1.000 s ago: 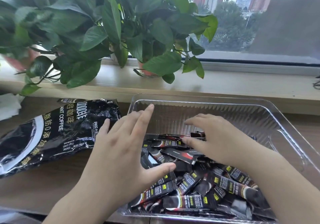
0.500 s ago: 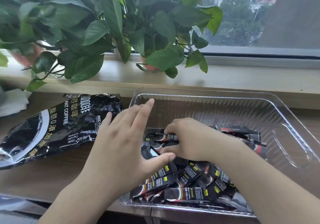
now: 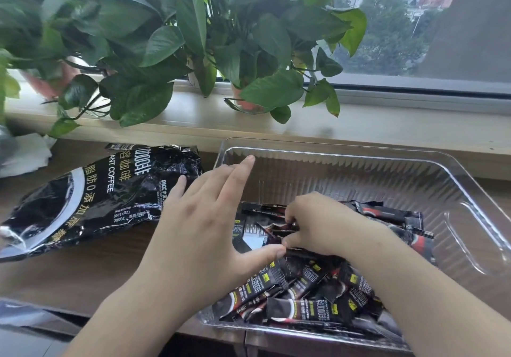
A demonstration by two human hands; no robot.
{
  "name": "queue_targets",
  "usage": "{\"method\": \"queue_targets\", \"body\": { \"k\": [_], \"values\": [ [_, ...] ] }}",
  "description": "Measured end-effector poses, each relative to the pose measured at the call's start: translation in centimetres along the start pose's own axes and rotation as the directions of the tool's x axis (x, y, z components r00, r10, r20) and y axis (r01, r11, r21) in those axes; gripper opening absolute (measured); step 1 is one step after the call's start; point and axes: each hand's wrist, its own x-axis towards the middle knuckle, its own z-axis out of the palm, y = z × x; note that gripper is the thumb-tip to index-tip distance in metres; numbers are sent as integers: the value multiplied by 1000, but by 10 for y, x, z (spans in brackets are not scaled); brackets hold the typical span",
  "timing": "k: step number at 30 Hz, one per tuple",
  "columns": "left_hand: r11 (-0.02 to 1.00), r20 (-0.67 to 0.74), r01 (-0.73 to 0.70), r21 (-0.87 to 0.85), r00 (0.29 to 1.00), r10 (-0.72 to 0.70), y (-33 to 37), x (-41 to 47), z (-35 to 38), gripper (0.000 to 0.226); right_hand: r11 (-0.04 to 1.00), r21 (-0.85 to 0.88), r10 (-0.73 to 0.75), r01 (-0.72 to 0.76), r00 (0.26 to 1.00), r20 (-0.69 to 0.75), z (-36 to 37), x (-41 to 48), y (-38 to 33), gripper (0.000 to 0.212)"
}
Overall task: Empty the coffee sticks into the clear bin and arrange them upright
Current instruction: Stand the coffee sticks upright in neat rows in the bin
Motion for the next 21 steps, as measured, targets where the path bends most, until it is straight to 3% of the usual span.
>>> {"method": "queue_targets", "body": {
  "k": [4,9,14,18,21],
  "values": [
    [1000,-4,-1,8,1000,1,1,0,0,108,1000,26,14,-12,995,-96,-4,-1,8,25],
    [1000,2,4,7,1000,-4,1,0,0,107,976,215,65,-31,986,-154,-16,-4,9,18],
    [1000,-7,0,-3,1000,0,1,0,0,109,923,379,137,-71,979,-149,-25,0,2,26],
    [1000,-19,15,-21,1000,-16,1,-1,1,113,847,522,219,-101,961,-169,-28,1,4,25],
    [1000,-15,20,-18,1000,-21,2,-1,1,114,748,645,279,-154,956,-95,-27,1,3,28]
  ]
}}
